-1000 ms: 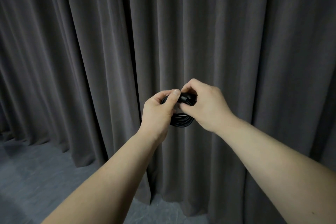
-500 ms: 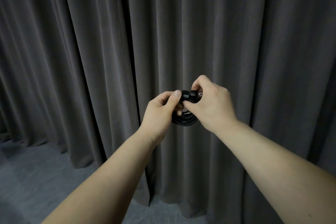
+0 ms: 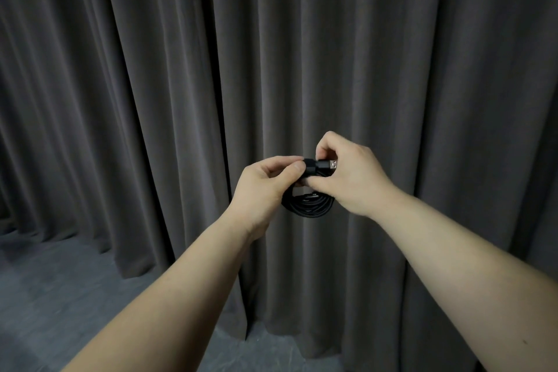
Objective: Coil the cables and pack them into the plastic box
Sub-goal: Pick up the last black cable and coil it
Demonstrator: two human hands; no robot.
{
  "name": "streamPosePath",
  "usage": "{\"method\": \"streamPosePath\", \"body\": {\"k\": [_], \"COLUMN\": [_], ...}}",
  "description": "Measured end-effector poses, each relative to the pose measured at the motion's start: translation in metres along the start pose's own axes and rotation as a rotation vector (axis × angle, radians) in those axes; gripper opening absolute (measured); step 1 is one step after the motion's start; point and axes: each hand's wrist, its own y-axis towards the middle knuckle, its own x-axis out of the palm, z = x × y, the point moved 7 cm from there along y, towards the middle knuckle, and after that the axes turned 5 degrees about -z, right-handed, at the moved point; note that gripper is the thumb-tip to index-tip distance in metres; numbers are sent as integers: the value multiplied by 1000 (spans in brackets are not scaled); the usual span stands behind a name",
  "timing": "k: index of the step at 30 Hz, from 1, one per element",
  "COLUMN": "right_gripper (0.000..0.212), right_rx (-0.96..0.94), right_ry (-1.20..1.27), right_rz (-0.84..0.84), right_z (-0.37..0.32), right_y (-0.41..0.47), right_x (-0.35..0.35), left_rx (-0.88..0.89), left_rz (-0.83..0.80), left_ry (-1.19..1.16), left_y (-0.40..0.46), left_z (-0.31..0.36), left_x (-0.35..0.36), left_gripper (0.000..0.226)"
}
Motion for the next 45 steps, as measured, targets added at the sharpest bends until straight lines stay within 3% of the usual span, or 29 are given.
{"method": "streamPosePath", "body": {"k": [6,9,14,18,22,29,35,39,45], "right_gripper": [36,34,44,36,25,20,15,9,15], "right_rx": [-35,-2,237,310,264,235,214,241,220], "right_ry": [10,52,856,1072,1085,1066,1057,1084,1062], "right_rz": [-55,-89,-248,-241,-124,-84,-58,-49,26], "right_z": [-3,-2,8,12,15,18,17,18,14], "right_y": [-1,-1,-12,-17,-15,-15,-14,-15,-14], "right_x": [-1,1,19,23,15,17,17,23,29], "left_rx": [41,77,109,138,75,-40,-212,-194,-139], "left_rz": [-140,-101,188,243,191,69,-88,-79,-93], "left_ry": [20,96,25,29,-24,-106,78,-63,-188], "left_y": [-3,-5,-4,-7,-8,-8,-11,-8,-7], "left_z": [5,12,16,18,14,10,-3,-5,-4], "left_x": [6,7,-16,-23,-25,-14,-6,-5,-7], "left_gripper": [28,20,12,9,10,13,12,23,17]}}
